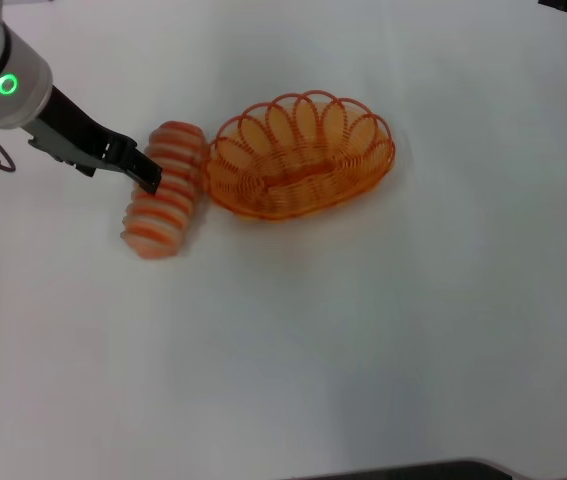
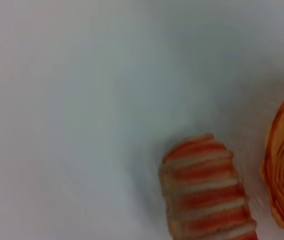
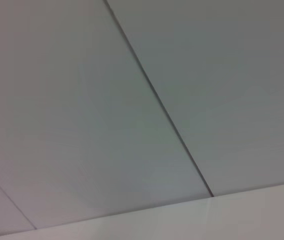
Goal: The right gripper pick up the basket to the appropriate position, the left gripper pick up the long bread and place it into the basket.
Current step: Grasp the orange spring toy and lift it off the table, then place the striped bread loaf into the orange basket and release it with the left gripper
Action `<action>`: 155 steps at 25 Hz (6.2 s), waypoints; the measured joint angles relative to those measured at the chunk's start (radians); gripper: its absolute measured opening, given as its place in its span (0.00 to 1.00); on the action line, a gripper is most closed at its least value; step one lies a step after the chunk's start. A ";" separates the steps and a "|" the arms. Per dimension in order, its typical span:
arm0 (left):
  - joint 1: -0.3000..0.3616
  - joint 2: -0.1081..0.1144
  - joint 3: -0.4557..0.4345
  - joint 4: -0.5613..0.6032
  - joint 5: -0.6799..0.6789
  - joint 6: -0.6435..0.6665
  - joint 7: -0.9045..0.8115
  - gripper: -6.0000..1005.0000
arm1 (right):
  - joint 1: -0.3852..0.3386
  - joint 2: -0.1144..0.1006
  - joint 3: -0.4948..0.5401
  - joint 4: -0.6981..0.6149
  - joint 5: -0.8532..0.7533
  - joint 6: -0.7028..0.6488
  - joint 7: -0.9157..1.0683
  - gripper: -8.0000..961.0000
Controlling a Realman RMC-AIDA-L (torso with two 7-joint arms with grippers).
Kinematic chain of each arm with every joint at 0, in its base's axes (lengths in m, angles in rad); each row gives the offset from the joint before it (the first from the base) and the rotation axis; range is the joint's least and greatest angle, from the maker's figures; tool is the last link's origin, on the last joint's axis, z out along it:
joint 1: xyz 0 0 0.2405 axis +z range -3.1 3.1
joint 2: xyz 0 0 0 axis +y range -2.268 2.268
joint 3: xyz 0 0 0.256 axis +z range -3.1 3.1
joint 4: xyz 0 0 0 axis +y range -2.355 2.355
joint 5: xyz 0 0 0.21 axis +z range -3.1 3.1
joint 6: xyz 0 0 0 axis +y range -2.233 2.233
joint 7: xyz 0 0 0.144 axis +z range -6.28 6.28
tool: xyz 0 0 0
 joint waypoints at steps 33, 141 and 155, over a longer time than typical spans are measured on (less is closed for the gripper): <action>0.002 -0.005 0.150 -0.052 -0.060 -0.047 -0.121 0.84 | 0.003 0.000 -0.010 0.012 -0.028 0.028 0.007 0.94; -0.027 -0.014 0.431 0.042 -0.270 -0.216 0.620 0.21 | 0.018 -0.001 -0.075 0.027 -0.078 0.012 0.004 0.93; 0.004 -0.016 0.487 0.037 -0.272 -0.298 0.585 0.20 | 0.018 -0.002 -0.073 0.027 -0.078 0.022 0.008 0.93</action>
